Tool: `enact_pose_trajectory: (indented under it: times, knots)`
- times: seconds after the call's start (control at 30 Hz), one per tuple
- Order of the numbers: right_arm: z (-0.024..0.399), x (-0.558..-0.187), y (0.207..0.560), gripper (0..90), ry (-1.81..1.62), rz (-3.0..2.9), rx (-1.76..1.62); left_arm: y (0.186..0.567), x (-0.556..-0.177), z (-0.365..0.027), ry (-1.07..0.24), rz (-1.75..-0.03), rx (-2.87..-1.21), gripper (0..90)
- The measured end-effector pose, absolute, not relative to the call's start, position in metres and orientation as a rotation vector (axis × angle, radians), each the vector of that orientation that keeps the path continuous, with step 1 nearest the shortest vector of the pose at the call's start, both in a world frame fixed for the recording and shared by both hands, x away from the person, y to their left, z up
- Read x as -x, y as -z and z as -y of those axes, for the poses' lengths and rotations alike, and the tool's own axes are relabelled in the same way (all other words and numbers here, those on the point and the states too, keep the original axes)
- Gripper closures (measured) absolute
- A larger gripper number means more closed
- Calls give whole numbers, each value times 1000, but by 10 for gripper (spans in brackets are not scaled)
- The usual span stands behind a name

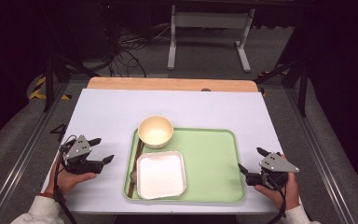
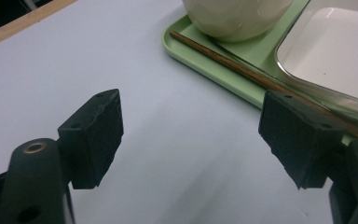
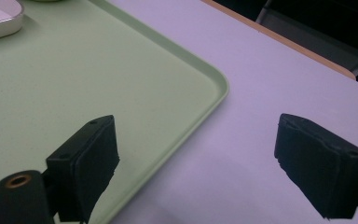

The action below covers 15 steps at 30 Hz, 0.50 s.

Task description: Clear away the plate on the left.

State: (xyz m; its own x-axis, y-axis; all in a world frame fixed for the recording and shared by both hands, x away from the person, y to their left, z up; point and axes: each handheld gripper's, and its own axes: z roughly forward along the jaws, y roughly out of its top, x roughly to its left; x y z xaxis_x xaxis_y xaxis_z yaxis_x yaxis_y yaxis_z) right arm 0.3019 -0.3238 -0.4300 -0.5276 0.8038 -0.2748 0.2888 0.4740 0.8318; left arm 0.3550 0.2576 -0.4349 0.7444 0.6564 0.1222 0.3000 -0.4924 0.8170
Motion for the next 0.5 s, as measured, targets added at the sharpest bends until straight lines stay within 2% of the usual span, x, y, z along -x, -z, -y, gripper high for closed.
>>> enact_pose_trajectory:
  times: [0.5]
  knots:
    - [341,-299,434,123,-965,-2009,-966,445,-348,-273,-519,-767,-2081,187]
